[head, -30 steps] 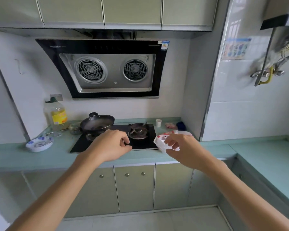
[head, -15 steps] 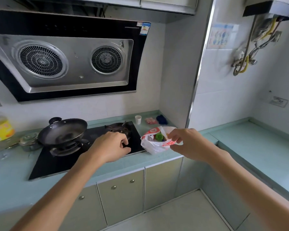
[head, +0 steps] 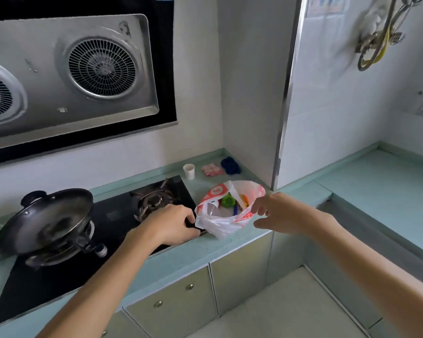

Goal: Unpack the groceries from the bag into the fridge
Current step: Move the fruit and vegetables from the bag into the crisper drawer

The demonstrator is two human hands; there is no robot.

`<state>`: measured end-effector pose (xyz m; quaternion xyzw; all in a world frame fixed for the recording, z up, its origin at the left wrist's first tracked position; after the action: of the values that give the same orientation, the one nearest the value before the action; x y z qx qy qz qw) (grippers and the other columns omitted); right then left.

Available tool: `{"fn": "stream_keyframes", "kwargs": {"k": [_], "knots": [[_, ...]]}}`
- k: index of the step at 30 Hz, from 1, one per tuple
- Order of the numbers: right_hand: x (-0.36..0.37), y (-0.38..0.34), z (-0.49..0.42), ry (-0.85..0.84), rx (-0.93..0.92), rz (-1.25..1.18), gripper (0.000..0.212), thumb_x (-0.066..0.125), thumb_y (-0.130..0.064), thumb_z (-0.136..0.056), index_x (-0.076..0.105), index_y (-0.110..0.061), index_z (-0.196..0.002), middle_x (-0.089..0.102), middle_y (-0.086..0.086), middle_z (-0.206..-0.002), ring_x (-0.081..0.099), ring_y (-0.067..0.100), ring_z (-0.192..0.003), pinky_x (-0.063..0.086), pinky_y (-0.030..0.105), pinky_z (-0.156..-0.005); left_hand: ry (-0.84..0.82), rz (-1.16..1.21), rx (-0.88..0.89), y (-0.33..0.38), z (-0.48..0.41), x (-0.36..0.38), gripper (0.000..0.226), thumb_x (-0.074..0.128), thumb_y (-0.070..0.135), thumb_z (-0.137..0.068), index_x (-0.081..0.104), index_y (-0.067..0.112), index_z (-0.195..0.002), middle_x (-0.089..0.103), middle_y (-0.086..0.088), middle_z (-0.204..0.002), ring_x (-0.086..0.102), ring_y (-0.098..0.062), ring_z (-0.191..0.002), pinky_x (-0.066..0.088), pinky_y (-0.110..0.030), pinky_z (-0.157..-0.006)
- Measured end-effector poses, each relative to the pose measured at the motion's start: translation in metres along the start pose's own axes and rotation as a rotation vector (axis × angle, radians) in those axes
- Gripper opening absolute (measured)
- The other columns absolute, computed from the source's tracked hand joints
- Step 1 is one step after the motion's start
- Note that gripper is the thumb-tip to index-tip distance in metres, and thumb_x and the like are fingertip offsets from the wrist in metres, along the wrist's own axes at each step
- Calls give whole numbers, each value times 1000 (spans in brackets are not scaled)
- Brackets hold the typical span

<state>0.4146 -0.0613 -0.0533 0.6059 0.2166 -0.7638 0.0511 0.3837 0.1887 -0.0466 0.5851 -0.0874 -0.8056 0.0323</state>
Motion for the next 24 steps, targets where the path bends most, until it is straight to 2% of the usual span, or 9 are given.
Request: {"fn": "stream_keyframes", "kwargs": {"k": [6,9,11,14,17,20,24], "knots": [[-28,55,-71,-41,10,-18,35,63,-33,-91,61,-25,-124,66,-3,-119,63,18,-102,53,31,-91,-153,-24,41,36,-100,-21,47,60,50,-89,58,28,-130,63,1,-124,61,-19,-107,50,-33,-85],[-32,76,-103,-50,10,-65,35,63,-32,-92,62,-23,-125,67,-4,-118,64,17,-101,54,31,-92,-236,-39,40,43,-141,-22,54,60,51,-91,51,26,-138,59,0,-131,58,-19,-114,46,-32,-89],[-27,87,-124,-70,11,-95,34,63,-33,-92,62,-22,-124,67,-4,-117,65,17,-101,54,32,-92,-290,-58,46,42,-166,-16,57,59,51,-91,50,25,-140,58,1,-133,56,-19,-111,45,-31,-88],[-8,98,-158,-112,13,-146,31,61,-32,-91,63,-23,-121,67,-5,-115,64,17,-103,54,34,-91,-335,-37,52,34,-204,-4,54,59,51,-90,51,28,-139,59,0,-130,57,-17,-106,47,-31,-87],[23,102,-189,-154,35,-227,29,60,-26,-93,63,-21,-121,65,-5,-117,63,16,-105,53,32,-92,-329,52,52,25,-243,12,52,61,49,-90,54,26,-136,58,1,-131,58,-19,-113,50,-33,-94],[57,101,-222,-196,70,-283,30,52,-16,-96,63,-19,-124,66,-2,-120,62,17,-108,52,31,-93,-326,95,83,12,-286,34,51,61,49,-90,55,25,-134,60,0,-131,59,-19,-113,50,-33,-93],[97,101,-258,-310,161,-290,39,49,-12,-96,56,-22,-133,59,-2,-131,56,18,-120,44,30,-101,-471,123,158,3,-341,55,51,59,45,-91,54,22,-137,57,0,-135,60,-19,-116,50,-33,-95]]}}
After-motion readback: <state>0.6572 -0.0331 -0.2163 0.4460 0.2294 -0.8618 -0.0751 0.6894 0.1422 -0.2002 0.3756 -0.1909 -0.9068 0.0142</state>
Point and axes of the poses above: each hand's wrist, its own z-axis away from the middle knuckle, its own x-axis out of the palm, y = z × x, the point moved 2 cm from there along -z, towards the middle knuckle
